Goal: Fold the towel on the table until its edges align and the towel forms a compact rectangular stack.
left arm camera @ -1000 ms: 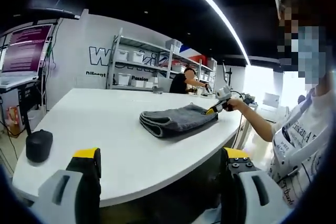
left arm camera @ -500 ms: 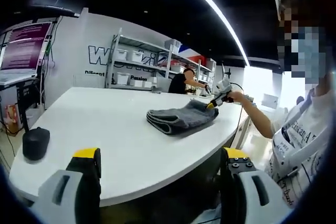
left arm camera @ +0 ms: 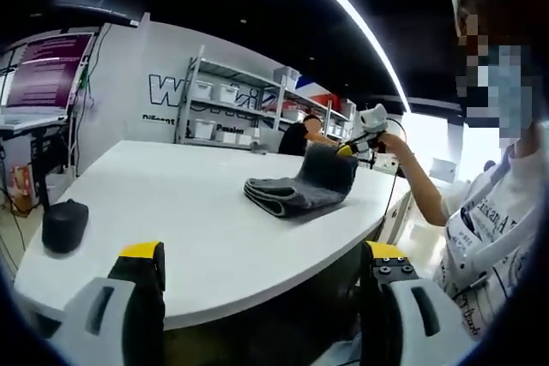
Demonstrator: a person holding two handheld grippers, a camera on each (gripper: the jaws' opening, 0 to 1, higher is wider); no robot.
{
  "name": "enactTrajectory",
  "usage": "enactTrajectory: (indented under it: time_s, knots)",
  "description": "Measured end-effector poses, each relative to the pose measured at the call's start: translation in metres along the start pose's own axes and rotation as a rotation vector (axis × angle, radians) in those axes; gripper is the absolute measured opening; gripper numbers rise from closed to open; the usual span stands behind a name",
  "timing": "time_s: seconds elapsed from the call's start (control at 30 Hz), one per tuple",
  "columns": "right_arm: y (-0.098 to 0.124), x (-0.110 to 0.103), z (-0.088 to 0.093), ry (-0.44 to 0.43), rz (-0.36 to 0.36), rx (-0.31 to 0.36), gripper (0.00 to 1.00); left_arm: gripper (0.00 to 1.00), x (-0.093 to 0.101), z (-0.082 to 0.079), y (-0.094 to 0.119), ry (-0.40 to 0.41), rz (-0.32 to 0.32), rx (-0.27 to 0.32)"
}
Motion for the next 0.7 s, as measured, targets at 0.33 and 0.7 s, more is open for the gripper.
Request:
enactTrajectory:
  time_s: [0.33, 0.7]
  knots:
    - [-0.034, -0.038, -0.051, 0.065, -0.113, 0.058, 0.07, 0.99, -0.002, 0.002, 0.011, 0.008, -0.019, 0.012]
    - [-0.088, -0.079, -0.074, 0.091, -0.25, 0.049, 0.07, 0.99, -0.005, 0.005, 0.016, 0.02, -0.039, 0.016]
Point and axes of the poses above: the point that each gripper's makers call its tool centre point, and the gripper's own axes: y roughly backward along the fingers, x roughly to its right, z roughly out of its underside, the point moved 10 cm from there along y, roughly backward along the fingers, and after that the axes turned 7 degrees about z, right-handed, at the moved point
